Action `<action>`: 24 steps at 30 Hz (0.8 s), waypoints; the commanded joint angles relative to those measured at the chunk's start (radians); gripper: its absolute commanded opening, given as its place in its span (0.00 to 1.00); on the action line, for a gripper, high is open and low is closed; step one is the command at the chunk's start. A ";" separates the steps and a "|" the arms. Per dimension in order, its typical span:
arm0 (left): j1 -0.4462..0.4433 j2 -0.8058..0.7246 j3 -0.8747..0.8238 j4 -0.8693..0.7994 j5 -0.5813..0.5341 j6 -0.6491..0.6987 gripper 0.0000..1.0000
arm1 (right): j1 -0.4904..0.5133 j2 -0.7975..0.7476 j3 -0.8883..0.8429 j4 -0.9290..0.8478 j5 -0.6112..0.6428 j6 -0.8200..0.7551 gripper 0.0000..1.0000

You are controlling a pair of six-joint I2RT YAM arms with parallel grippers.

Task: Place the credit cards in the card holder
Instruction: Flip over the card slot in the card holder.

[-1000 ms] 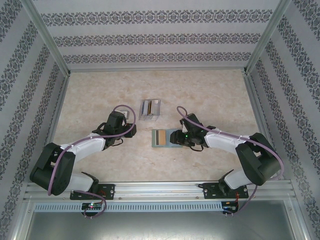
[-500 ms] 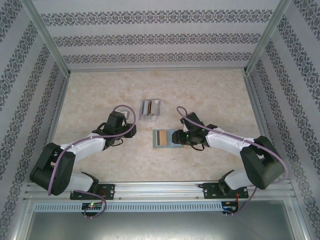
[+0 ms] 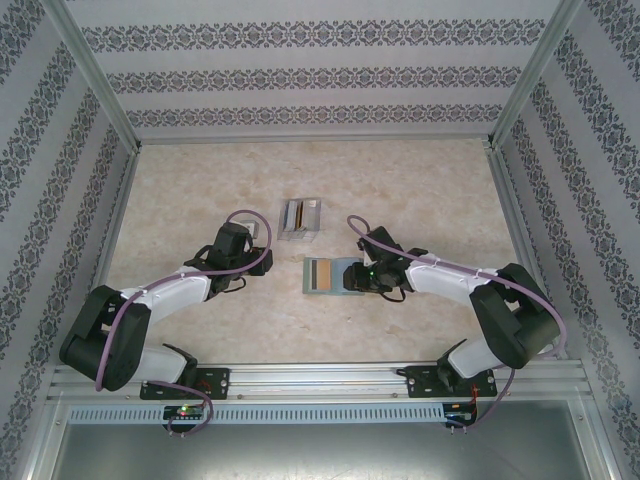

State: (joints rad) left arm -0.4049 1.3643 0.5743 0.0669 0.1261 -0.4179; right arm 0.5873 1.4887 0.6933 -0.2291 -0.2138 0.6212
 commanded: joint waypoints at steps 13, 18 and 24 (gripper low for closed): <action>-0.006 -0.010 0.027 -0.027 -0.005 0.021 0.39 | 0.014 -0.054 0.058 -0.098 0.088 -0.037 0.44; -0.006 -0.007 0.028 -0.024 -0.006 0.021 0.40 | 0.030 -0.019 0.068 -0.059 0.051 -0.036 0.44; -0.006 -0.006 0.028 -0.027 -0.006 0.020 0.40 | 0.057 0.037 0.100 -0.065 0.073 -0.039 0.44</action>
State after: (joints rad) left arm -0.4049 1.3643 0.5743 0.0666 0.1261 -0.4179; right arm 0.6334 1.5055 0.7700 -0.2947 -0.1577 0.5949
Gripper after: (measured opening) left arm 0.395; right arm 0.441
